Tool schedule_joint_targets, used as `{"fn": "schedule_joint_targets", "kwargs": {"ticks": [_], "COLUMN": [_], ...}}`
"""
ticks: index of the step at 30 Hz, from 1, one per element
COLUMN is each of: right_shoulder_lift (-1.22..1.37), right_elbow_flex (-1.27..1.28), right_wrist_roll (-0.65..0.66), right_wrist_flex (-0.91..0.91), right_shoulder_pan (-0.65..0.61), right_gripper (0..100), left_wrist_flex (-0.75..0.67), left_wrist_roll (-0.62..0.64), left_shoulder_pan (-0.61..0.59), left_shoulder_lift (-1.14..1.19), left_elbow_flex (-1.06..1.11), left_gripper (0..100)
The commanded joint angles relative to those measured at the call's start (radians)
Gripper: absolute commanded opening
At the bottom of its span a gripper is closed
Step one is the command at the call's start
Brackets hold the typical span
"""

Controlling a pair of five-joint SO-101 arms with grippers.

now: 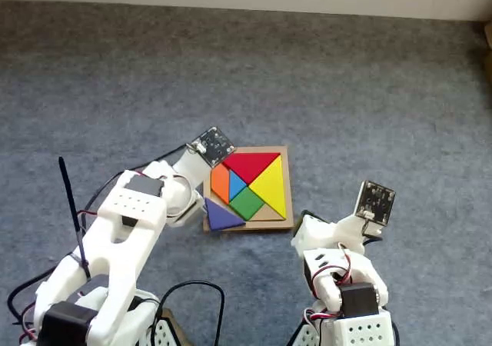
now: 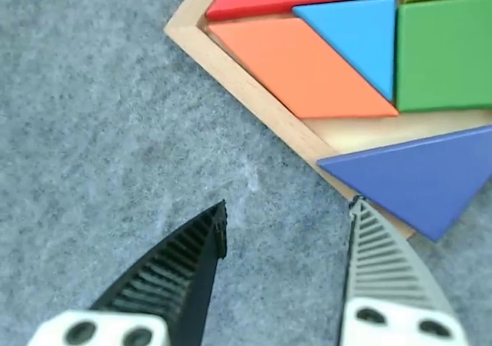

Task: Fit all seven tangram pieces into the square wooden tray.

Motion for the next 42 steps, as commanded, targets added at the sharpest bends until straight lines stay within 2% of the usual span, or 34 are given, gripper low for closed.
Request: {"fn": "schedule_joint_targets", "kwargs": {"ticks": [1,5,10,15,19,22,25,28,39,42], "right_shoulder_lift": [-0.015,-0.015,-0.015,-0.015,-0.015,-0.015,-0.015,-0.015,-0.015,-0.015], "right_elbow_flex": [0.104,0.104,0.104,0.104,0.104,0.104,0.104,0.104,0.104,0.104], "right_wrist_roll": [0.008,0.008,0.008,0.006,0.006,0.006,0.006,0.006,0.009,0.009], "right_wrist_flex": [-0.018,-0.018,-0.018,-0.018,-0.018,-0.018,-0.018,-0.018,-0.018,-0.018], "right_shoulder_pan": [0.01,0.01,0.01,0.01,0.01,0.01,0.01,0.01,0.01,0.01], "right_gripper": [0.5,0.5,0.5,0.5,0.5,0.5,0.5,0.5,0.5,0.5], "left_wrist_flex": [-0.029,-0.028,-0.008,0.163,0.239,0.206,0.097,0.044,0.034,0.031], "left_wrist_roll": [0.026,0.097,0.101,0.101,0.101,0.101,0.101,0.101,0.103,0.146], "left_shoulder_pan": [0.056,0.061,0.054,0.071,0.154,0.199,0.202,0.191,0.114,0.114], "left_shoulder_lift": [-0.027,-0.03,-0.038,-0.107,-0.176,-0.182,-0.162,-0.111,0.082,0.085], "left_elbow_flex": [-0.041,-0.062,-0.105,-0.142,-0.099,-0.015,0.042,0.058,-0.067,-0.071], "left_gripper": [25,25,25,25,25,25,25,25,25,25]}}
